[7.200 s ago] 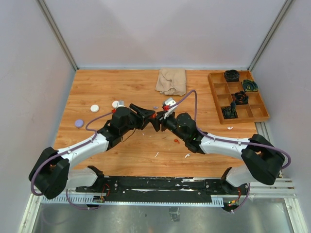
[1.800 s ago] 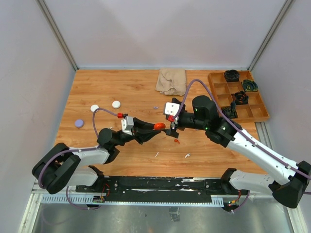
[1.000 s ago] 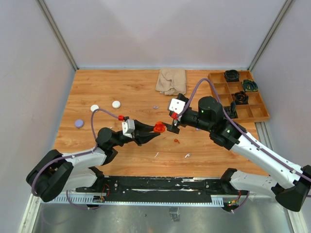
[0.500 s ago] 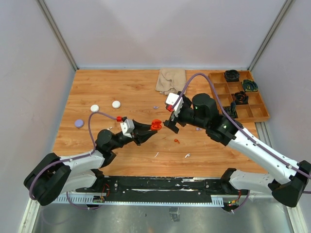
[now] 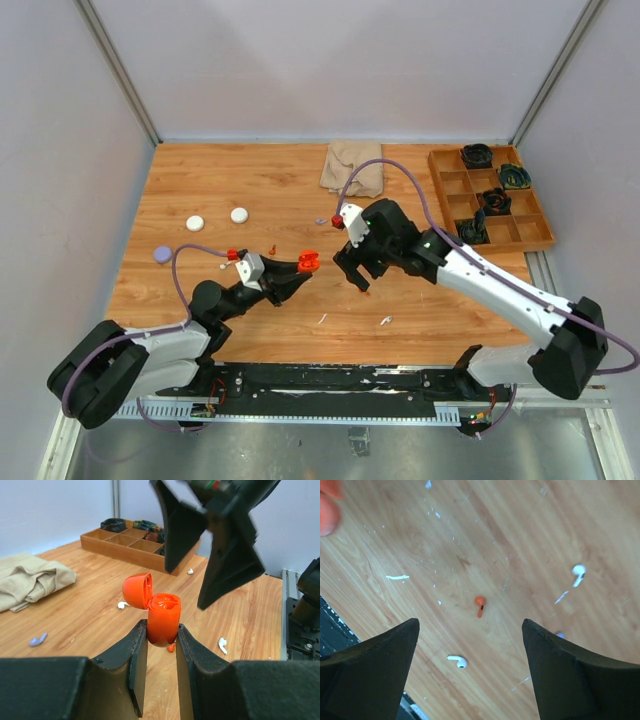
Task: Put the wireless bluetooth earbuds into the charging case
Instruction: Pick up the earbud from the center of the board.
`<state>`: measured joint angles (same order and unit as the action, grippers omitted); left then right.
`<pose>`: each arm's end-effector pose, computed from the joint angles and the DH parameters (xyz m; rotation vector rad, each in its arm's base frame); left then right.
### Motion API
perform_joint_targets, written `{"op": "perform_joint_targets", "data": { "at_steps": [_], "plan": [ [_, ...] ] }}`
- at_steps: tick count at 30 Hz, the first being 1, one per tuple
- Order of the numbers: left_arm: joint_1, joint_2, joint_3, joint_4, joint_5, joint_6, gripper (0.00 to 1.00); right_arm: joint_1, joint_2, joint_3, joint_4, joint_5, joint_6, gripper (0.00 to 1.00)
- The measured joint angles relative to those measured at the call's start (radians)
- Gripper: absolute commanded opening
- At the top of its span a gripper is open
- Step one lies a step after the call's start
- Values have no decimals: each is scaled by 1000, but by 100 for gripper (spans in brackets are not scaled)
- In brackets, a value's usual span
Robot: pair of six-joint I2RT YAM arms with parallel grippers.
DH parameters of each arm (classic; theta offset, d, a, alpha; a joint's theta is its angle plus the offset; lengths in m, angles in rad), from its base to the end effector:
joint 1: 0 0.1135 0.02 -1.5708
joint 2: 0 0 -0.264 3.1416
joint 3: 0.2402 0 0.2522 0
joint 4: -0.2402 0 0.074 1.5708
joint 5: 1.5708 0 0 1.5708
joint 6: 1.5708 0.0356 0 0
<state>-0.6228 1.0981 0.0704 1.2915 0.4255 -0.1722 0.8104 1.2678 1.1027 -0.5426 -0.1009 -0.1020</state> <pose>0.1380 -0.1172 0.1976 0.6686 1.2231 -0.9454 0.1875 0.2023 0.3133 -1.0709 2.0598 0.4806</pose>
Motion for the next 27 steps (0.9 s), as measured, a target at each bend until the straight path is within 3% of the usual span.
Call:
{"op": "perform_joint_targets", "data": {
  "at_steps": [19,27],
  "plan": [
    [1,-169,-36,-51,-32,90,0,-53,409,72,-130,57,215,50],
    [1,-179,-36,-73,-40,99,0,-54,499,103,-135,71,241,44]
  ]
}}
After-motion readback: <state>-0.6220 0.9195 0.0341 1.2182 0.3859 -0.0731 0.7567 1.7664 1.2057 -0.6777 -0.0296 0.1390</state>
